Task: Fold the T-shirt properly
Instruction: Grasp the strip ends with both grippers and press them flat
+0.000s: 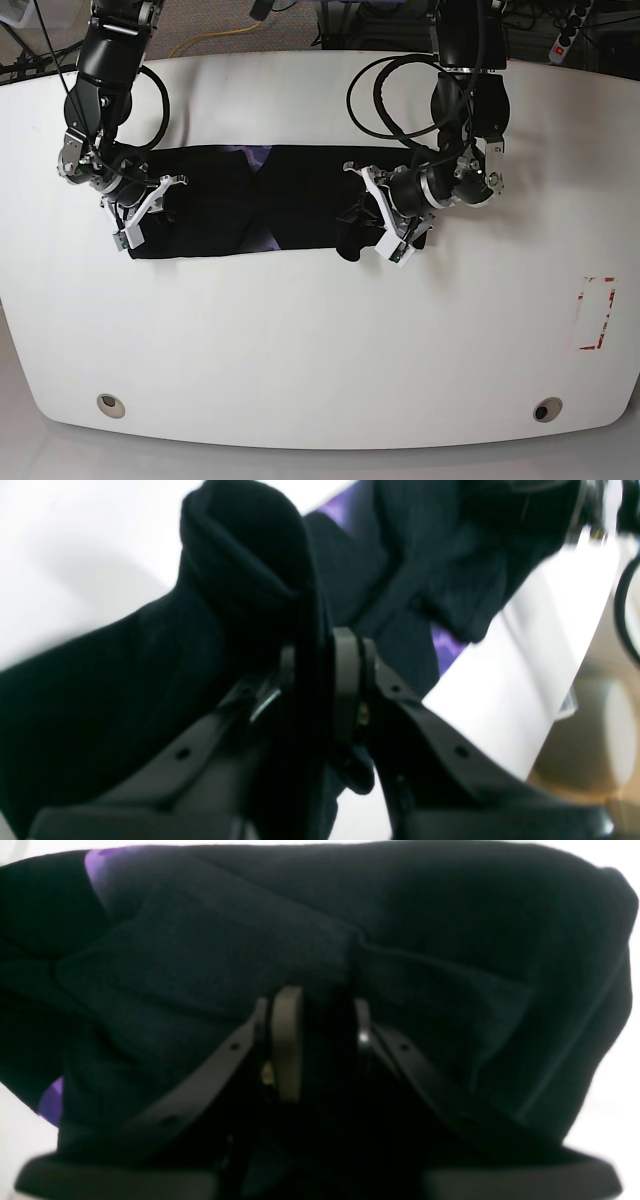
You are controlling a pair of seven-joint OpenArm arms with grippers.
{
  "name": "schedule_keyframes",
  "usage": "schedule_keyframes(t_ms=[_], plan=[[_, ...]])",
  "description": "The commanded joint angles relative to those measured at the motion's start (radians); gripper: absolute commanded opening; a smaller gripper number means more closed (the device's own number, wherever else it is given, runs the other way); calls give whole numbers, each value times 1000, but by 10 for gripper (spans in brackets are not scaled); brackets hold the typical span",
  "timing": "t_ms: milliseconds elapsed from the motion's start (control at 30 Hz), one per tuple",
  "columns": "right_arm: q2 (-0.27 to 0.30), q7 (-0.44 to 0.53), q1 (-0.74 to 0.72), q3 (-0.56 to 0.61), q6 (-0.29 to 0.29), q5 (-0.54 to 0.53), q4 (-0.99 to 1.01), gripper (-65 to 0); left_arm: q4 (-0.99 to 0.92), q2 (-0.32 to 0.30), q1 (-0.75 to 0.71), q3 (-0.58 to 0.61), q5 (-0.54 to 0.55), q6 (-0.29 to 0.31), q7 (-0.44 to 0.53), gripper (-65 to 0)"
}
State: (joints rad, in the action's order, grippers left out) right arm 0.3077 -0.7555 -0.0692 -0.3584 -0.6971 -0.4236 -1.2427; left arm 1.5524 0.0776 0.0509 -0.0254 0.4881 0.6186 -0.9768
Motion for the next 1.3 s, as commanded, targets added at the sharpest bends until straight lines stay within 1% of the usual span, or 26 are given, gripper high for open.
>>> schedule_keyframes(t_ms=[0, 100, 133, 200, 233, 300, 367, 433, 533, 600, 667, 800, 833, 867, 933, 967, 1000, 1100, 1167, 1233, 1267], plan=[[9, -29, -4, 2, -1, 13, -7, -525, -16, 4, 19, 2, 19, -42, 46, -568], [9, -29, -4, 2, -1, 13, -7, -525, -28, 9, 33, 5, 19, -62, 48, -567], [9, -29, -4, 2, -1, 13, -7, -525, -31, 20, 42, 5, 19, -70, 48, -565], [9, -29, -2, 2, -1, 13, -7, -525, -31, 32, 54, 5, 17, -93, 48, -529], [9, -29, -2, 2, -1, 13, -7, -525, -31, 38, 56, 5, 17, -113, 46, -488], [9, -31, -2, 3, -1, 13, -7, -525, -31, 40, 56, 11, 19, -154, 45, -368], [9, -31, -2, 3, -1, 13, -7, -525, -30, 40, 57, 49, 22, -173, 45, -281], [11, -31, -2, 3, -1, 13, -7, -525, -20, 40, 68, 114, 22, -174, 43, -226], [11, -31, -2, 3, -1, 13, -9, -525, 18, 40, 77, 204, 24, -173, 3, -222], [11, -31, -2, 3, -1, 13, -9, -525, 92, 40, 77, 267, 24, -168, -29, -219], [11, -32, -4, 3, -1, 13, -9, -525, 167, 40, 77, 287, 21, -168, -34, -218], [11, -54, -4, 0, -1, 12, -75, -520, 265, 27, 68, 232, 19, -168, -35, -219], [11, -63, -4, -1, -1, 12, -95, -520, 271, 12, 66, 213, 17, -168, -37, -219], [9, -80, -4, -6, -1, 12, -122, -518, 273, -19, 60, 186, 19, -168, -37, -221], [6, -120, -7, -37, -1, 7, -170, -509, 277, -60, 31, 150, 19, -168, -34, -221], [-5, -146, -10, -55, -1, -5, -193, -484, 277, -81, 17, 129, 19, -168, -32, -222], [-15, -175, -13, -80, -1, -22, -216, -434, 271, -108, 4, 100, 19, -168, -32, -222], [-29, -235, -13, -161, -1, -79, -263, -270, 256, -158, -42, 38, 22, -168, -31, -222], [-28, -278, -14, -219, -1, -136, -274, -162, 242, -183, -72, 5, 22, -168, -31, -222], [-23, -321, -28, -270, -1, -194, -274, -82, 225, -195, -93, -24, 24, -168, -31, -222], [-23, -335, -30, -294, -1, -211, -274, -65, 219, -197, -102, -32, 24, -168, -31, -222]])
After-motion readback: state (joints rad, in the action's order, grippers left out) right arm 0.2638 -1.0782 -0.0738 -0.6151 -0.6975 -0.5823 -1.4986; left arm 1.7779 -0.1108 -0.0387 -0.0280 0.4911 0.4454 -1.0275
